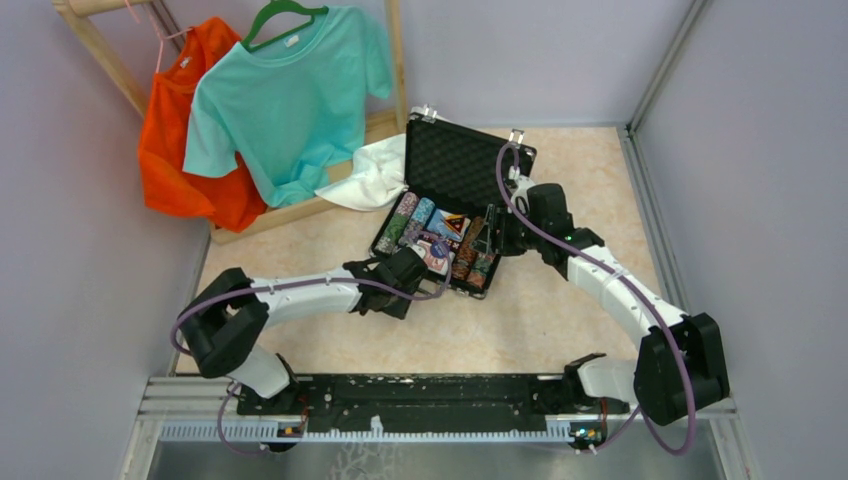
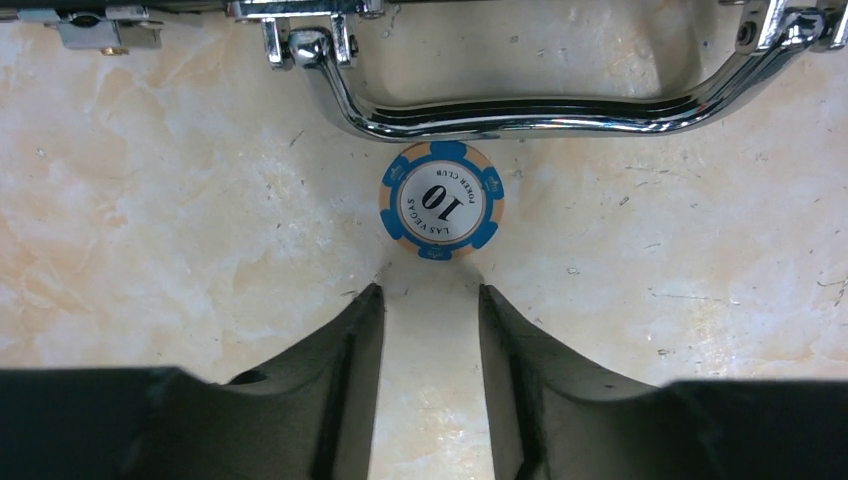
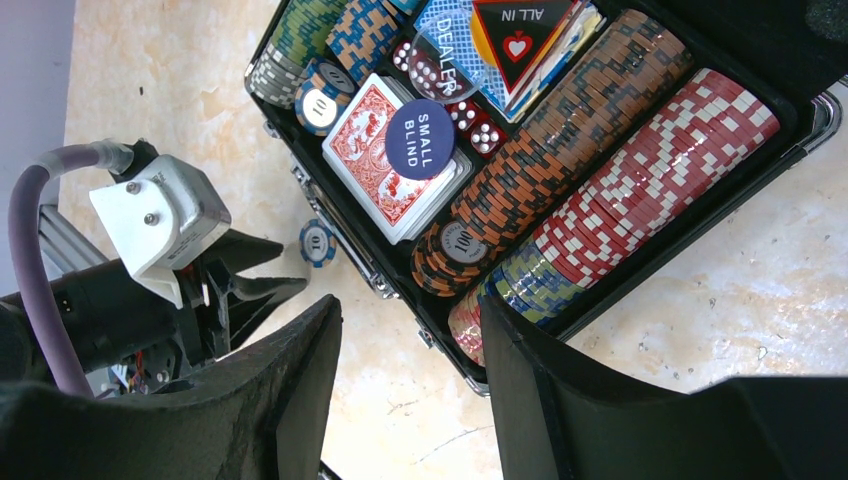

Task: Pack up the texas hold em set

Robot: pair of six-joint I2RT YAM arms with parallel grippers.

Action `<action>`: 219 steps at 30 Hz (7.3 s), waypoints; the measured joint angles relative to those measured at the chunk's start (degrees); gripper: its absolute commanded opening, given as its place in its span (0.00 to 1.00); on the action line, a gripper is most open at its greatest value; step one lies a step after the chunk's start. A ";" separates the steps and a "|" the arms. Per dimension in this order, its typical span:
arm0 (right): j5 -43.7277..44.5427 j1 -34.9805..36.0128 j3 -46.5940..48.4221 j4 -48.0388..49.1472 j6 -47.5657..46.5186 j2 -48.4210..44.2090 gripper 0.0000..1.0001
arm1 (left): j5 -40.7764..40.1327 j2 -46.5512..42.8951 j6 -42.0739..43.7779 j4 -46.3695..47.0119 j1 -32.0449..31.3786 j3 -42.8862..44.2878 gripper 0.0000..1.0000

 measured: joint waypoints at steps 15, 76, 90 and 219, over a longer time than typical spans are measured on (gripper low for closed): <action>0.02 0.00 0.00 -0.04 -0.02 0.00 0.54 | -0.42 3.13 0.26 0.42 0.00 2.71 0.68; 0.28 -0.02 -0.37 -0.07 -0.04 0.42 0.53 | 0.00 5.18 2.25 6.36 1.55 3.13 0.52; 0.31 -0.02 -0.37 -0.04 -0.04 0.44 0.53 | 0.52 4.61 2.64 6.60 1.68 2.58 0.46; -4.44 9.46 11.65 6.43 0.70 20.09 0.46 | 0.28 -8.76 6.88 4.57 4.96 5.35 0.64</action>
